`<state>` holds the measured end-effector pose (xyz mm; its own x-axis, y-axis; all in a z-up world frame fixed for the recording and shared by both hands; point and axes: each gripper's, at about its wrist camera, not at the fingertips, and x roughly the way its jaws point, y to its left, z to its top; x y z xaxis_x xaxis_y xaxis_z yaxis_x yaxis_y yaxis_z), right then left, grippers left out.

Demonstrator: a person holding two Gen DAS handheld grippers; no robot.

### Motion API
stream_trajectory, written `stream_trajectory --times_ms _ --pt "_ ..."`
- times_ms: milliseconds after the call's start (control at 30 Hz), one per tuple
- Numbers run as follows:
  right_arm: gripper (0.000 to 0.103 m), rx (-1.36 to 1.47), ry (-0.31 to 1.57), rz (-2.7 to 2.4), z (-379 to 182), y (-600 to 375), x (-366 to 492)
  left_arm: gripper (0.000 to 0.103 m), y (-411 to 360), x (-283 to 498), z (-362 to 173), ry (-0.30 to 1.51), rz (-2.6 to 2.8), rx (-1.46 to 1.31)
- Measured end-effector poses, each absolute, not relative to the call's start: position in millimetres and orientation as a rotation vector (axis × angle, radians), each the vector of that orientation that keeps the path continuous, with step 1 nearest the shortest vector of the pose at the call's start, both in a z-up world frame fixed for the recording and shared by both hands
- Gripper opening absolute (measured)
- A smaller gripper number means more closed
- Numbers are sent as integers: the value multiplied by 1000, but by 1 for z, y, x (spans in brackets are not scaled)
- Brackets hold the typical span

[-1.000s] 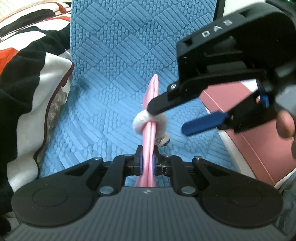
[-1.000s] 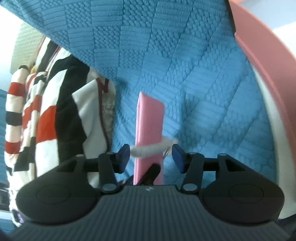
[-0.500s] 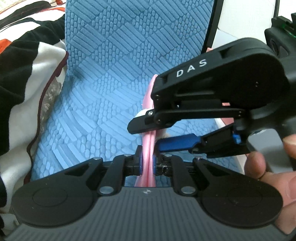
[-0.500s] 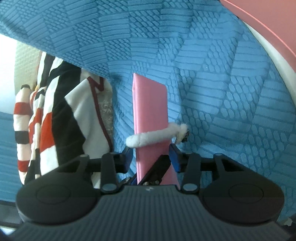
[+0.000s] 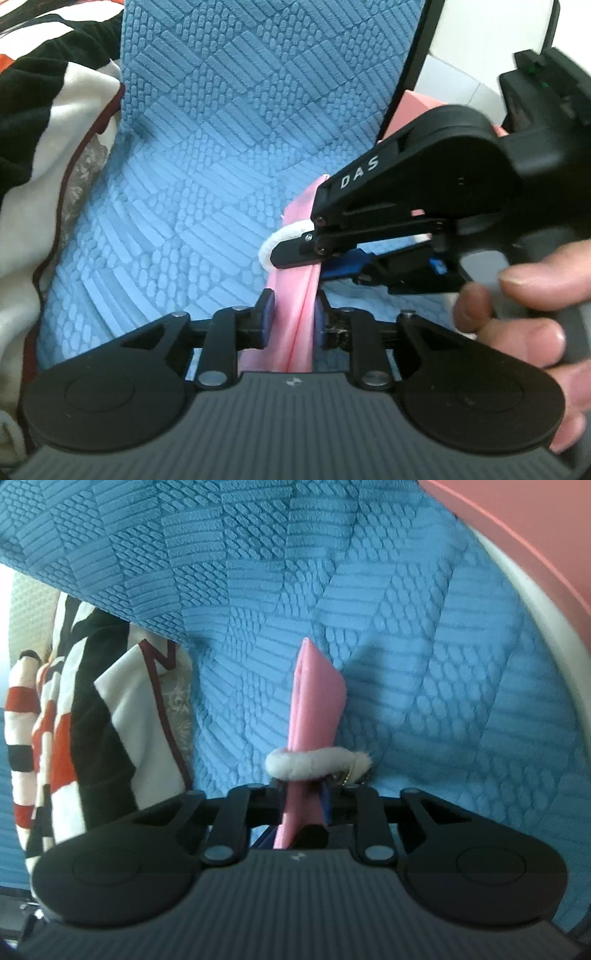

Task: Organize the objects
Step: 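Grasp the banded pink strip with the right gripper beside the loop, then open the left gripper to release the strip to the right gripper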

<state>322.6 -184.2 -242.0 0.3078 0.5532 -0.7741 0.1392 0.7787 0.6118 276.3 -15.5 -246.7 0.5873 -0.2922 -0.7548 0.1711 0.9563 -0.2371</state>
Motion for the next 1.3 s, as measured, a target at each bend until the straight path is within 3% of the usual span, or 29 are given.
stream_trajectory --times_ms 133,300,633,967,1300 --pt "10 597 1234 291 -238 -187 329 30 -16 273 -242 891 -312 -177" --pt "10 543 1217 293 -234 -195 335 42 -13 267 -234 869 -325 -181" --pt "11 224 1190 279 -205 -206 328 50 -4 271 -231 877 -270 -190" --pt "16 174 1155 291 -226 -192 313 85 6 277 -233 907 -188 -213" --pt "12 176 1109 292 -199 -198 299 98 15 282 -234 962 -132 -258"
